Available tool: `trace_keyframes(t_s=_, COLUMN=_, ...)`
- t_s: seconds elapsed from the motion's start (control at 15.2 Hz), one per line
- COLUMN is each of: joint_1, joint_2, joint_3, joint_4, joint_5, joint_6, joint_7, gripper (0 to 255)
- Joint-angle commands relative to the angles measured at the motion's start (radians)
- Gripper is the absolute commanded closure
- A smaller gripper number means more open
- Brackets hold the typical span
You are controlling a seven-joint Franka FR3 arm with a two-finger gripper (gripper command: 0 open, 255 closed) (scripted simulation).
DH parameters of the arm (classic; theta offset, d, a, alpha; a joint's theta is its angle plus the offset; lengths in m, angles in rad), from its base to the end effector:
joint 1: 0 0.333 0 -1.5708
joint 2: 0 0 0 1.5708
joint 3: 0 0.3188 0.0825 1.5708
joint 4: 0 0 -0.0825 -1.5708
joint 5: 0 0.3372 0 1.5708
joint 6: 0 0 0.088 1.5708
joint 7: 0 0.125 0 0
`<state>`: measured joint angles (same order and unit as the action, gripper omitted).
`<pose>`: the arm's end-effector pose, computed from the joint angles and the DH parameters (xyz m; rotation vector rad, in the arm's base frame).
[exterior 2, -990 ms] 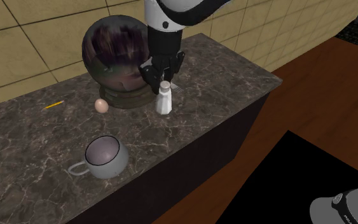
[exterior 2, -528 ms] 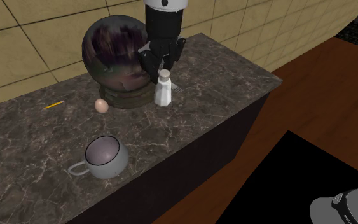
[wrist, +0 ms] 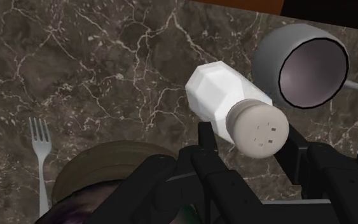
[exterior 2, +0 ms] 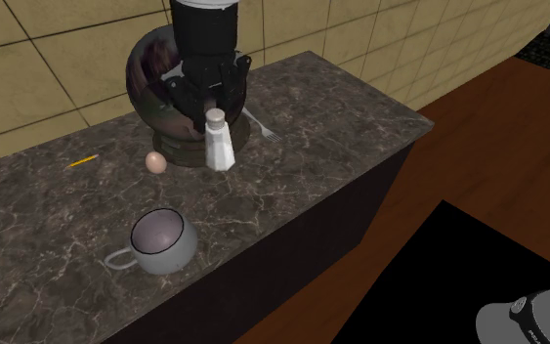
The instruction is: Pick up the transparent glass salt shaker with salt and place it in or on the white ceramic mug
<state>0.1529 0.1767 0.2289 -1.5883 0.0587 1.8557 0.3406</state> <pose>0.5419 0.2128 0.5345 -3.0161 -0.0332 -0.0827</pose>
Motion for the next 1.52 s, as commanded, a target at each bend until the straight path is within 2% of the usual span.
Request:
trace_keyframes(t_s=0.0, joint_1=0.031, joint_2=0.053, joint_3=0.016, joint_4=0.083, joint_5=-0.02, joint_6=-0.028, joint_7=0.051, gripper=255)
trace_keyframes(t_s=0.26, joint_1=0.099, joint_2=0.168, joint_3=0.039, joint_4=0.261, joint_5=-0.064, joint_6=-0.088, joint_7=0.14, gripper=255)
trace_keyframes(t_s=0.46, joint_1=0.162, joint_2=0.276, joint_3=0.049, joint_4=0.435, joint_5=-0.102, joint_6=-0.153, joint_7=0.201, gripper=255)
trace_keyframes(t_s=0.66, joint_1=0.241, joint_2=0.424, joint_3=0.05, joint_4=0.686, joint_5=-0.144, joint_6=-0.254, joint_7=0.254, gripper=255)
trace_keyframes(t_s=0.73, joint_1=0.28, joint_2=0.504, joint_3=0.046, joint_4=0.827, joint_5=-0.162, joint_6=-0.314, joint_7=0.268, gripper=255)
trace_keyframes(t_s=1.06, joint_1=0.255, joint_2=0.442, joint_3=0.048, joint_4=0.651, joint_5=-0.149, joint_6=-0.201, joint_7=0.267, gripper=255)
trace_keyframes(t_s=1.45, joint_1=0.237, joint_2=0.408, joint_3=0.05, joint_4=0.512, joint_5=-0.142, joint_6=-0.096, joint_7=0.265, gripper=255)
